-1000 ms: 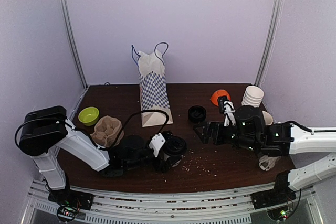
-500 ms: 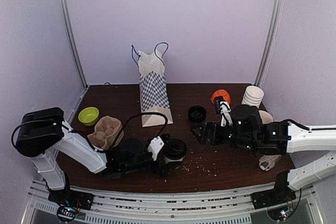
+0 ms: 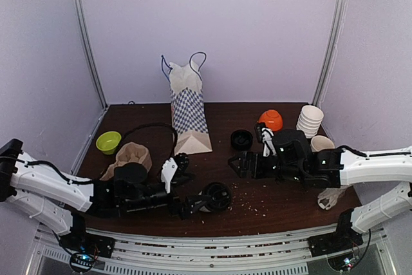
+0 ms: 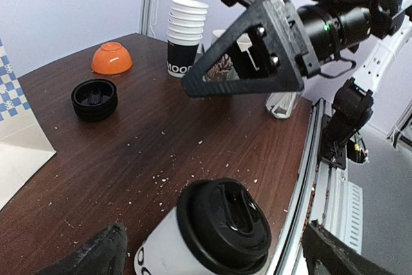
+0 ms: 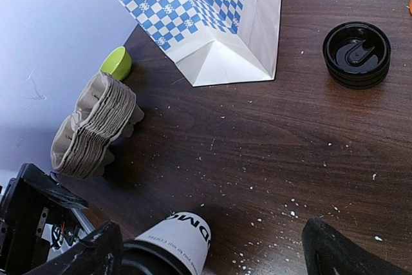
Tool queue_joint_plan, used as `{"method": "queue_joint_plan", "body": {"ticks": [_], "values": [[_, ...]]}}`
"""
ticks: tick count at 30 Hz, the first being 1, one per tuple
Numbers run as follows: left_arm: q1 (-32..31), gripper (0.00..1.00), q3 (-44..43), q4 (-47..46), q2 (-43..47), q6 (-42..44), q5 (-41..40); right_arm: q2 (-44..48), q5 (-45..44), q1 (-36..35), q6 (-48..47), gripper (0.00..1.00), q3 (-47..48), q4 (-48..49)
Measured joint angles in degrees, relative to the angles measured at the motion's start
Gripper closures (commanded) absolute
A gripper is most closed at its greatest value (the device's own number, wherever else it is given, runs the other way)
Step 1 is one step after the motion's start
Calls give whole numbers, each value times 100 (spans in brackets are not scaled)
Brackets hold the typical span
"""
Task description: Pack the takeout coffee
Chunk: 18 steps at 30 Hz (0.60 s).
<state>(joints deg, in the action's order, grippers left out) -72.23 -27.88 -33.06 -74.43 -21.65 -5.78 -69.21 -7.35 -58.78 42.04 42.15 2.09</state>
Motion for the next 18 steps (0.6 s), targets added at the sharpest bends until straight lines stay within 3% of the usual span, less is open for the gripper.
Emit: {"method": "queue_joint_plan", "body": {"ticks": [5,18], "values": [[7,3,11,254,273,-293,-258,-245,229,72,90,2,0,240],[17,2,-20,896,-188,-540,-490,-531,824,98,450,2,-33,601]]}}
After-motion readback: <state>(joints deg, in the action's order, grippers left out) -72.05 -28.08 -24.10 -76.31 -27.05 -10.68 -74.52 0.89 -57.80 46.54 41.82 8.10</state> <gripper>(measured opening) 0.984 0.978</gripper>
